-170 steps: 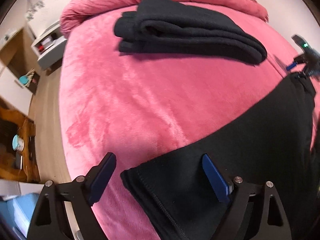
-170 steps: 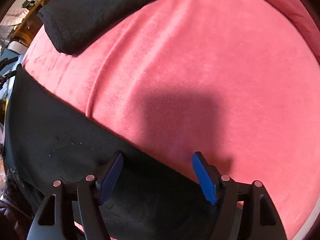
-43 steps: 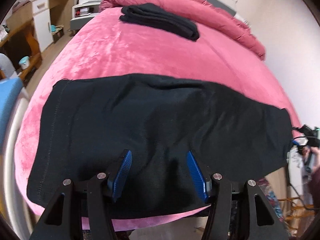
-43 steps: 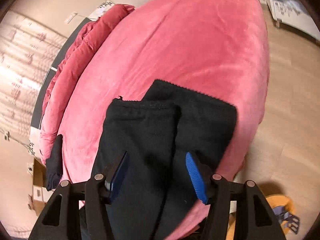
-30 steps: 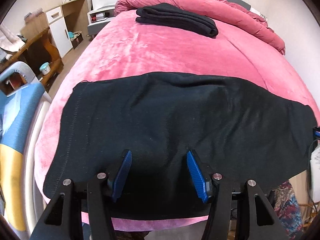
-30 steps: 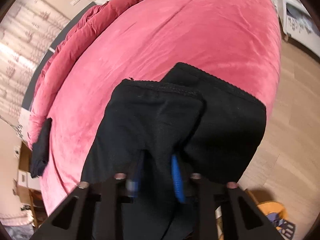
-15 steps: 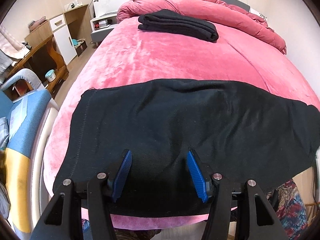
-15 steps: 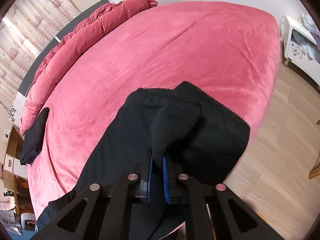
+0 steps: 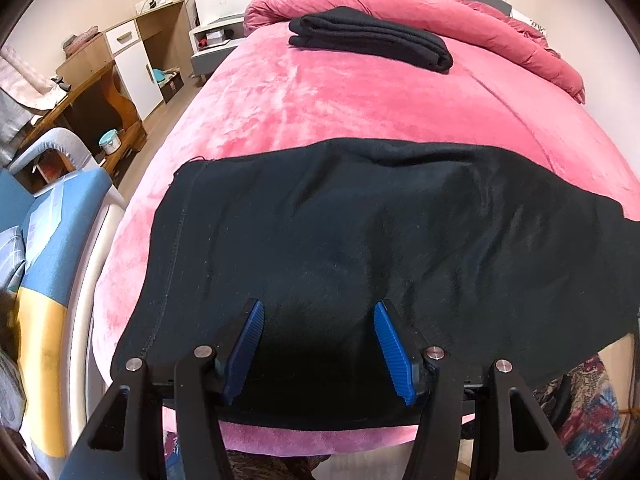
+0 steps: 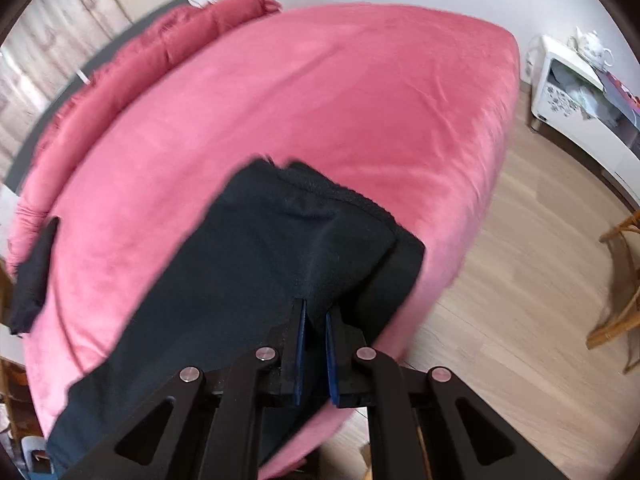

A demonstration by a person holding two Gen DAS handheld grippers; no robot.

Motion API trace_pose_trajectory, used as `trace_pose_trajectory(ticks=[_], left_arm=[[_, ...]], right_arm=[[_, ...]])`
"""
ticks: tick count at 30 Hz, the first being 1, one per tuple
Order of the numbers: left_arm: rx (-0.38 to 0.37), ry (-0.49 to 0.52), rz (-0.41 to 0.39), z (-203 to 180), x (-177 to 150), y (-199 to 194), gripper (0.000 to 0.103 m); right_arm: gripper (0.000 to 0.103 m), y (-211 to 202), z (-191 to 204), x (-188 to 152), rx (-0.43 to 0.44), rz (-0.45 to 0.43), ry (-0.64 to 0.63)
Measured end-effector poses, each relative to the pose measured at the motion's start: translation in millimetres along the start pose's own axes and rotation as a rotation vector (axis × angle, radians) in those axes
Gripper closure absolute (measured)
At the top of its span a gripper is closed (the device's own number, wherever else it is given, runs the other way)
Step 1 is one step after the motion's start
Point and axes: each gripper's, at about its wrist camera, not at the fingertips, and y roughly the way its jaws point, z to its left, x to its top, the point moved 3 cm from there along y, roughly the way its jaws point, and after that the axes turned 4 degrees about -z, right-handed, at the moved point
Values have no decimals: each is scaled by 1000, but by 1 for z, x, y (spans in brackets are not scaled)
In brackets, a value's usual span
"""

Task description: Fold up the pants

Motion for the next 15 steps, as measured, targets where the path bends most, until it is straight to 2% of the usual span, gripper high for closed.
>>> trace_pose_trajectory(ticks=[4, 9, 10, 11, 15], left_arm=[[6, -3, -7, 0, 2, -1, 44], [21, -27, -19, 3, 6, -5, 44], [26, -30, -22, 3, 7, -6, 44], [27, -33, -27, 3, 8, -7, 44], [26, -42, -51, 4, 13, -14, 40]], right_arm=[[94, 8, -3, -11, -27, 18, 3], [91, 2, -5, -10, -3, 25, 18], [86, -3, -5, -11, 23, 27, 21], [76, -7, -5, -11, 39, 25, 22], [74, -26, 4, -19, 46, 0, -37]])
